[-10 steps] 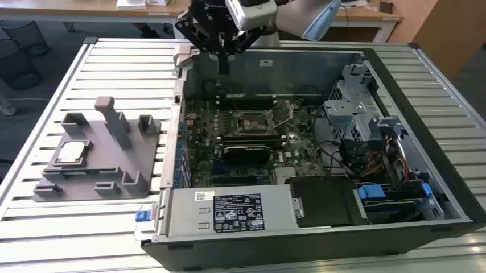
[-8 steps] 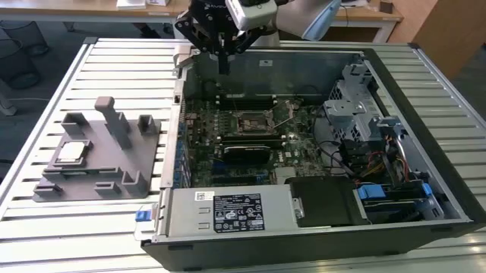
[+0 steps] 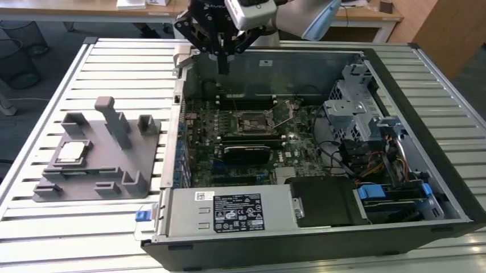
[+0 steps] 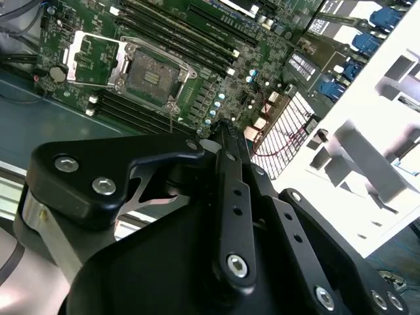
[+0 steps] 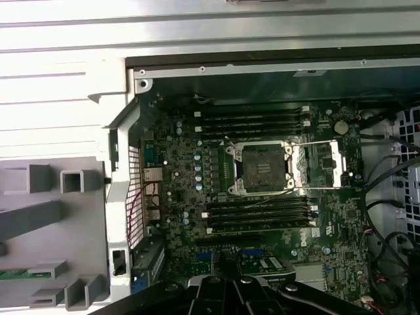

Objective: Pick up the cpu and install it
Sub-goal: 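Reach for the cpu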

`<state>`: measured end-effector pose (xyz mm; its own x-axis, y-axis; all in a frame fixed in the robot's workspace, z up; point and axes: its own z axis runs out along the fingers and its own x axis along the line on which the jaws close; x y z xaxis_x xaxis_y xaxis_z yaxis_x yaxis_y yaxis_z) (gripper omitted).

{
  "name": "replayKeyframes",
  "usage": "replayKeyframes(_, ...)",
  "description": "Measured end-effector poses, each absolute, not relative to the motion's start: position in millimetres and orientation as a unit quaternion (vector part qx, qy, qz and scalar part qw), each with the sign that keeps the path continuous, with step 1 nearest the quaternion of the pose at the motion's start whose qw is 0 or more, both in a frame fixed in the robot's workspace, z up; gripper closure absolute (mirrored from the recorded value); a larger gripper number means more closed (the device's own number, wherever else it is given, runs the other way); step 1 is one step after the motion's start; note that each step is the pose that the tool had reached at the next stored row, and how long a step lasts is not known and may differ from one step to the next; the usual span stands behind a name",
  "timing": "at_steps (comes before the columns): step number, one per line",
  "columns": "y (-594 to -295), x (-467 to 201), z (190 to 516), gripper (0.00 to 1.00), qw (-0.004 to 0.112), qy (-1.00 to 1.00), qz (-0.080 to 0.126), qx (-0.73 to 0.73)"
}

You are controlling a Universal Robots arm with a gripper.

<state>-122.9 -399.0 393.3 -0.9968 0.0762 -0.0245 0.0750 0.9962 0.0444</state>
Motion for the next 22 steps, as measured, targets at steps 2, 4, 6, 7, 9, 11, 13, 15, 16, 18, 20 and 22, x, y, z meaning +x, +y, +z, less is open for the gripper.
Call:
replayKeyframes(2,-399.0,-123.7,393.3,0.88,0.013,0.999,0.022,0.038)
replayKeyframes(4,-398.9,-124.7,393.2,0.88,0.013,0.999,0.022,0.038)
replayKeyframes(6,-399.0,-126.0,393.3,0.88,0.013,0.999,0.022,0.038)
replayKeyframes(7,-399.0,-126.6,393.2,0.88,0.013,0.999,0.022,0.038)
replayKeyframes(9,-398.9,-127.7,393.2,0.88,0.013,0.999,0.022,0.038)
replayKeyframes(11,-398.9,-128.8,393.2,0.88,0.013,0.999,0.022,0.038)
replayKeyframes(13,-398.9,-129.8,393.1,0.88,0.013,0.999,0.022,0.038)
replayKeyframes(15,-398.9,-130.6,393.0,0.88,0.013,0.999,0.022,0.038)
replayKeyframes(16,-398.9,-131.1,393.0,0.88,0.013,0.999,0.022,0.038)
replayKeyframes(18,-398.9,-131.9,392.9,0.88,0.013,0.999,0.022,0.038)
replayKeyframes(20,-398.9,-132.6,392.9,0.88,0.013,0.999,0.022,0.038)
replayKeyframes(22,-399.0,-133.1,392.8,0.88,0.013,0.999,0.022,0.038)
